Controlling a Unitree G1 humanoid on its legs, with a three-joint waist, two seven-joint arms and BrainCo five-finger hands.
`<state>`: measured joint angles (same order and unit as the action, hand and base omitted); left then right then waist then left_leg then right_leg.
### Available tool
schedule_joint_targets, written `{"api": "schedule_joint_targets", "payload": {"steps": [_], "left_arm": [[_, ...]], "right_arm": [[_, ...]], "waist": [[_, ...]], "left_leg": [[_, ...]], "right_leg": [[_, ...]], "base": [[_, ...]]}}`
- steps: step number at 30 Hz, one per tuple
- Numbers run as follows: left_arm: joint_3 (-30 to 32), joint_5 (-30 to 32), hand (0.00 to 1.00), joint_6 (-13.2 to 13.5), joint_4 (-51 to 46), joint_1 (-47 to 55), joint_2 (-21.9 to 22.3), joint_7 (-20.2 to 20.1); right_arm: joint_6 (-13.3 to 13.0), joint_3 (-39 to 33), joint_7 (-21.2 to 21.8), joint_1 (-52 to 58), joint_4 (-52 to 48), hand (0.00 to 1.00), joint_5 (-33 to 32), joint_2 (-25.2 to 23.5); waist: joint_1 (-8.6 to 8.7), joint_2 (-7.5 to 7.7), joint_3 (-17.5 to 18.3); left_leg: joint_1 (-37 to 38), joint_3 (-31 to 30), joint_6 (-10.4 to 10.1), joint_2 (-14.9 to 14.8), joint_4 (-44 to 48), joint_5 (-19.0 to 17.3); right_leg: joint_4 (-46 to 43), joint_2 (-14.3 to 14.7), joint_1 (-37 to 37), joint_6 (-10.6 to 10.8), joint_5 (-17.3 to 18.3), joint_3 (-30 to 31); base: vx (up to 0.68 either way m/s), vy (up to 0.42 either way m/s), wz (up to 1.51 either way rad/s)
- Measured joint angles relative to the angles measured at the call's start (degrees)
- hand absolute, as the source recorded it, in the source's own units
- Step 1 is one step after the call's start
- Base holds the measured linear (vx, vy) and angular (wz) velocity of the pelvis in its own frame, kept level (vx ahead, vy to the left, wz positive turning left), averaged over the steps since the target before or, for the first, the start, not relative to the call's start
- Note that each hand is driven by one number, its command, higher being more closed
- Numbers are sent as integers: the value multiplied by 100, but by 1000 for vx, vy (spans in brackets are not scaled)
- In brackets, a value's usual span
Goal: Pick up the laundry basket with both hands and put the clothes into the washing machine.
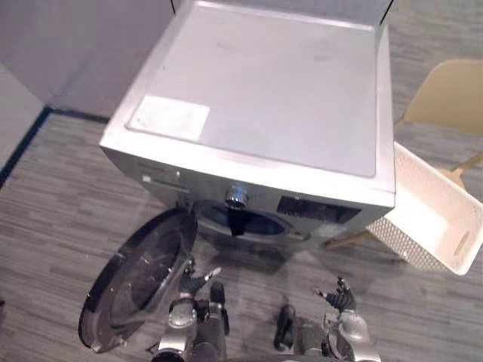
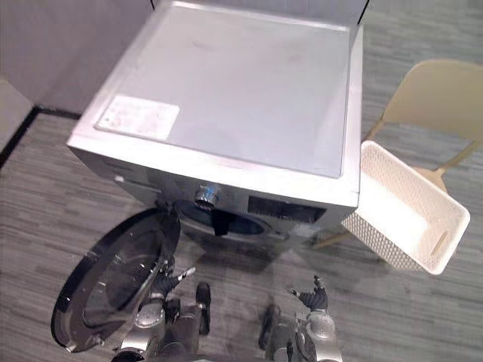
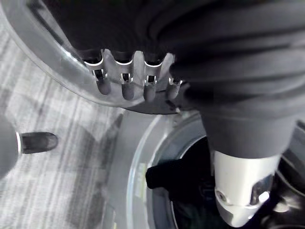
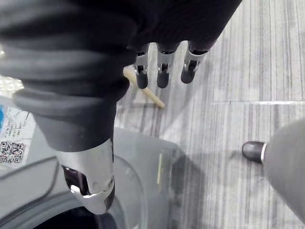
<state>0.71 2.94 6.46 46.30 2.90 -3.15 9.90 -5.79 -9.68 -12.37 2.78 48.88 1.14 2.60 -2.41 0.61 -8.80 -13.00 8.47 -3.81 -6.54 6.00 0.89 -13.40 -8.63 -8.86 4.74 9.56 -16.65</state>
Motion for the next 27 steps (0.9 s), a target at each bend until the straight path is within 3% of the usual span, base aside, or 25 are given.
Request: {"api": "schedule_joint_targets", "payload": {"steps": [4,8,10,11,12,13,14,16,17,18,19,20,21,22,23,24,25,27], "left_arm": [[9,66,0,-8,325,10,-182,-5],[24,63,0,2,324,-70,-245,15],[187,56,0,3,250,-43,-200,19],[238,53,0,10,233,-45,-196,20],[384,52,0,12,181,-25,-163,20],[406,46,0,6,97,74,-169,23],[458,42,0,16,-70,283,-166,38],[513,40,0,20,-171,384,-132,71],[488,27,0,15,-172,350,-42,120],[468,21,0,12,-163,324,4,133],[353,-4,0,10,-165,256,161,130],[327,-12,0,22,-165,264,192,130],[331,-12,0,28,-171,256,184,130],[356,-39,0,35,-222,239,185,127],[361,-37,0,35,-290,240,184,129],[349,-10,0,38,-335,255,195,128],[331,-1,0,40,-336,269,214,126],[321,1,0,35,-319,260,229,126]], "right_arm": [[7,-26,20,-184,350,0,33,153],[36,25,20,-333,659,0,58,187],[67,61,22,-327,656,0,60,180],[74,58,23,-374,657,0,60,171],[88,72,30,-467,657,0,62,142],[99,131,33,-514,681,0,79,139],[90,218,34,-636,735,0,143,138],[43,335,33,-979,767,0,177,223],[-57,341,15,-1247,736,0,172,389],[-65,340,13,-1285,720,0,171,441],[-66,323,-3,-1343,708,0,172,636],[21,241,-13,-1313,805,0,166,612],[31,218,-18,-1164,807,0,168,562],[34,216,-19,-1041,733,0,169,491],[50,186,-22,-941,638,0,169,456],[66,111,-22,-777,512,0,169,410],[76,101,-20,-647,394,0,170,384],[69,83,-19,-555,329,0,170,343]], "waist": [[11,8,15],[32,6,11],[-21,9,11],[-57,27,-12],[-69,65,-49],[-219,140,-34],[-411,141,-16],[-555,181,28],[-596,-40,-79],[-595,-135,-133],[-572,-514,-363],[-533,-555,-382],[-482,-483,-417],[-449,-380,-466],[-455,-308,-490],[-409,-169,-520],[-330,-164,-506],[-279,-159,-506]], "left_leg": [[345,225,19,20,-254,58],[216,159,33,37,17,52],[153,23,167,73,88,-37],[53,38,200,23,117,-25],[-48,-21,245,113,254,10],[-89,-29,271,180,356,36],[-281,36,273,182,546,34],[-718,66,254,138,724,138],[-1083,-56,176,48,607,439],[-1139,-107,168,11,579,502],[-1170,-387,50,-152,406,796],[-1108,-541,-178,-129,-48,1404],[-1004,-647,-454,-71,-433,1891],[-996,-504,-395,-33,-274,1803],[-989,-319,-139,-20,43,1608],[-979,-158,202,-3,720,978],[-871,-128,147,-66,1230,403],[-636,-121,91,-226,1644,-208]], "right_leg": [[316,77,244,52,-209,178],[-488,18,-98,62,-220,285],[-155,75,128,220,-306,411],[-307,68,140,355,-121,509],[-1721,-76,-136,351,422,775],[-2469,-70,-102,488,561,956],[-2363,-52,-4,405,612,1004],[-1546,46,67,168,970,911],[-792,233,82,-9,1068,737],[-691,295,109,-79,1020,712],[-528,594,189,-196,793,548],[-556,627,133,-284,724,367],[-553,545,109,-394,683,171],[-659,425,32,-472,681,37],[-713,343,-12,-505,672,16],[-757,208,-64,-520,624,-20],[-776,128,-155,-502,540,-33],[-825,59,-317,-472,432,-14]], "base": [[55,19,-25],[-39,56,8],[-57,57,37],[-105,14,48],[-101,-29,46],[-140,-51,29],[-129,-75,-8],[-240,-137,-17],[-290,-146,0],[-315,-120,26],[-356,-113,49],[-348,-98,72],[-355,-97,74],[-270,-66,56],[-313,-102,49],[-243,-76,37],[-261,-17,30],[-210,113,8]]}}
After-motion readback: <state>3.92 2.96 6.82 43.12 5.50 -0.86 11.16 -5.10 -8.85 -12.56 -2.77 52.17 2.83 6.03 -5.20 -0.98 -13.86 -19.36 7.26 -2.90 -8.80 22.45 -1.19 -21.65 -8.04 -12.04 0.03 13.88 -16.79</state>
